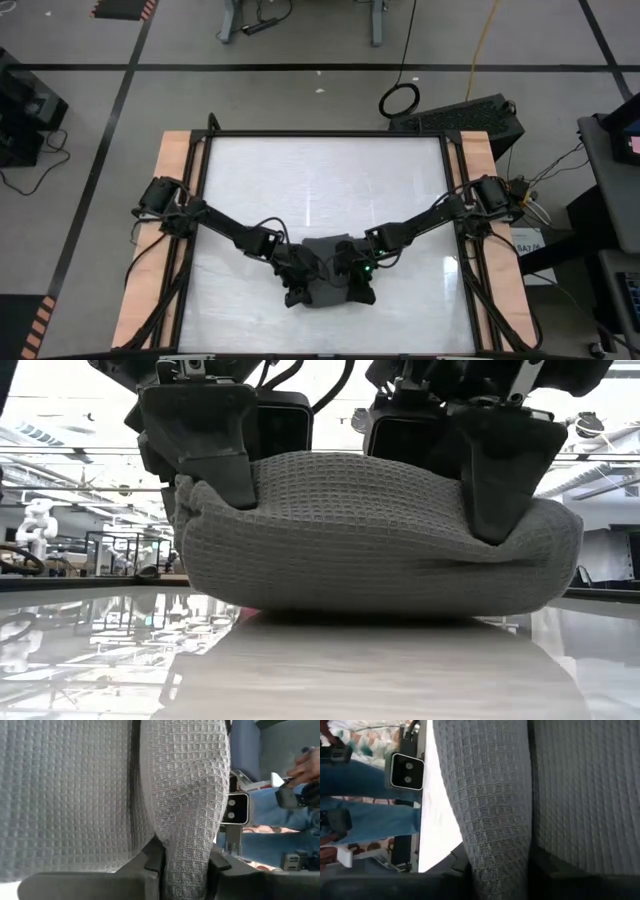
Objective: Roll towel into tight, uniform cylinder
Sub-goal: Roll the gray towel
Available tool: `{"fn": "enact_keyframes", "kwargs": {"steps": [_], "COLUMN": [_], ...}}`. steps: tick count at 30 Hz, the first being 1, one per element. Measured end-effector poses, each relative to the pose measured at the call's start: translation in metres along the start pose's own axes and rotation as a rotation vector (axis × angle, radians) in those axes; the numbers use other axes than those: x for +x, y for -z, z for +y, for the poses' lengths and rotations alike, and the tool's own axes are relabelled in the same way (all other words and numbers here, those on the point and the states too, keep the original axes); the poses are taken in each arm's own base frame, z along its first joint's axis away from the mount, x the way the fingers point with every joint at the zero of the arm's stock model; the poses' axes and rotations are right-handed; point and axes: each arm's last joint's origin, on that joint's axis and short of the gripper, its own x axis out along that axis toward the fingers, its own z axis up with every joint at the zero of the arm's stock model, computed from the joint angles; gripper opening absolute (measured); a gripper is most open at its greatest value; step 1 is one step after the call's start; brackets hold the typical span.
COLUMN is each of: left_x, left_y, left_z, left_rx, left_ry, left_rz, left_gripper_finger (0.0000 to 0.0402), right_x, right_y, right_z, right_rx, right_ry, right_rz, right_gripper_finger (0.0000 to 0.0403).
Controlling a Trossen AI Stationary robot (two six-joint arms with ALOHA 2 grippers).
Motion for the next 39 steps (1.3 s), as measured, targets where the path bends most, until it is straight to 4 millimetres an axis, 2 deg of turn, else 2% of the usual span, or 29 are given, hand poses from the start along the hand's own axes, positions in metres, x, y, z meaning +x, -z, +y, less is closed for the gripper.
{"fn": "enact_keyframes", "kwargs": {"steps": [4, 10, 14, 18, 23, 27, 33, 39], "left_x": [-0.001, -0.002, -0.004, -0.008, -0.013, -0.020, -0.026, -0.029], "left_y": [0.000, 0.008, 0.008, 0.003, -0.003, -0.010, -0.012, -0.005], "left_z": [0.002, 0.016, 0.023, 0.026, 0.033, 0.041, 0.054, 0.066], "left_rx": [-0.007, -0.082, -0.102, -0.135, -0.180, -0.211, -0.243, -0.257], "left_ry": [0.001, -0.027, -0.039, -0.005, 0.030, 0.026, 0.008, 0.036], "left_rz": [0.006, 0.026, 0.023, 0.036, 0.053, 0.034, 0.013, 0.030], "left_gripper_finger": [0.0068, 0.0068, 0.0068, 0.0068, 0.0068, 0.0065, 0.0053, 0.0052], "right_x": [-0.005, -0.023, -0.037, -0.044, -0.032, -0.017, -0.002, -0.003], "right_y": [0.000, 0.000, 0.004, 0.010, 0.031, 0.043, 0.048, 0.041], "right_z": [0.004, 0.013, 0.021, 0.048, 0.080, 0.094, 0.087, 0.076], "right_rx": [0.029, 0.026, 0.036, -0.055, -0.203, -0.273, -0.301, -0.362], "right_ry": [0.020, 0.032, 0.068, 0.137, 0.336, 0.448, 0.565, 0.665], "right_rz": [-0.020, -0.027, -0.025, -0.117, -0.237, -0.320, -0.328, -0.342], "right_gripper_finger": [0.0152, 0.0232, 0.0255, 0.0258, 0.0258, 0.0259, 0.0274, 0.0316]}}
